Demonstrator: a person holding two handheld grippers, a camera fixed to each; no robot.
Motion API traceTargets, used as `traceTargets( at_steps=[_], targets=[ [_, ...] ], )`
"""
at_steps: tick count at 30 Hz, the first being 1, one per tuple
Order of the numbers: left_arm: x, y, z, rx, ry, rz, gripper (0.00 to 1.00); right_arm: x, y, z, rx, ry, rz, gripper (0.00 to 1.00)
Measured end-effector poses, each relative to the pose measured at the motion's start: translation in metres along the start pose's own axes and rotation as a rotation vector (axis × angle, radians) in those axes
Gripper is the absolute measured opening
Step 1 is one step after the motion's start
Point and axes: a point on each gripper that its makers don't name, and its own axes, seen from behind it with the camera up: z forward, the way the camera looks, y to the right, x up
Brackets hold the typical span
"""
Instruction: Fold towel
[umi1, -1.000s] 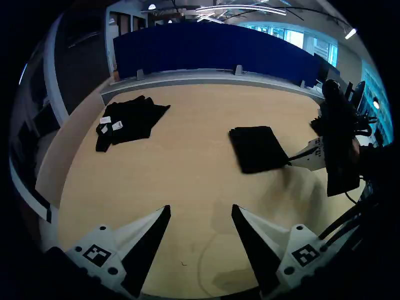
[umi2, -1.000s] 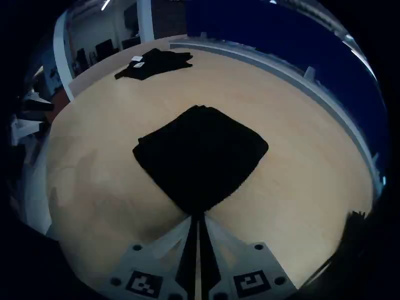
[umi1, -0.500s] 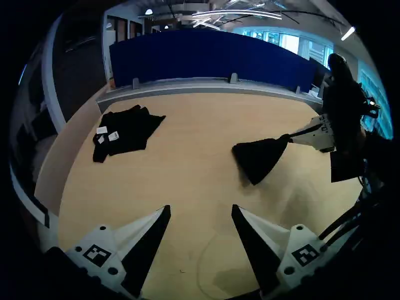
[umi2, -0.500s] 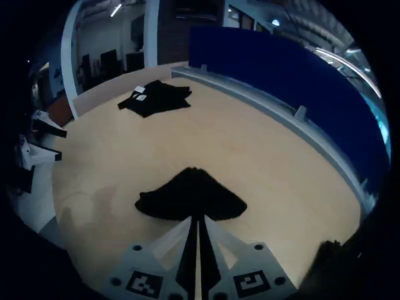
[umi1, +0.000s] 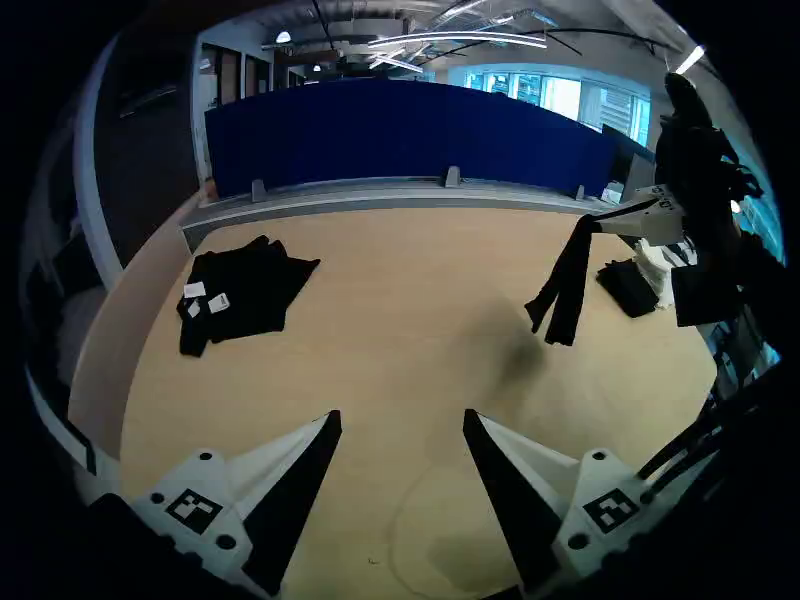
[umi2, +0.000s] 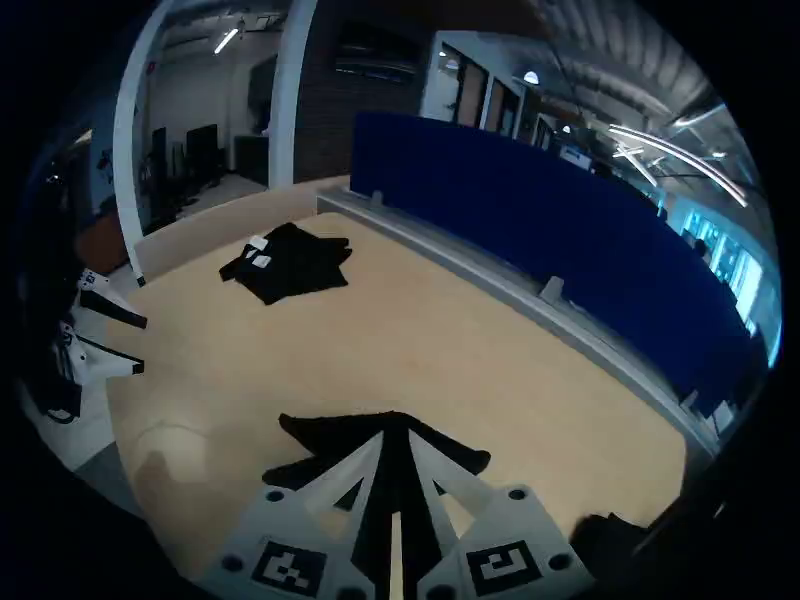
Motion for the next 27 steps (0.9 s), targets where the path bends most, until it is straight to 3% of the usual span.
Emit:
traceTargets(
  at_steps=[7,18,27],
  targets=[
    [0.004,0.001,-0.001,-0.028,0.003,0.016,0.9,0.011,0.016,-0.019,-0.036,0.01,0.01,0.02],
    [0.006,-0.008,0.001,-0.059,0.002,0.035,0.9,0.021,0.049,-0.046,-0.087,0.013,0.039,0.02],
    [0.005,-0.009,0.005,-0.052,0.005,0.032,0.9,0.016,0.1,-0.065,-0.118,0.002,0.074,0.02]
  ],
)
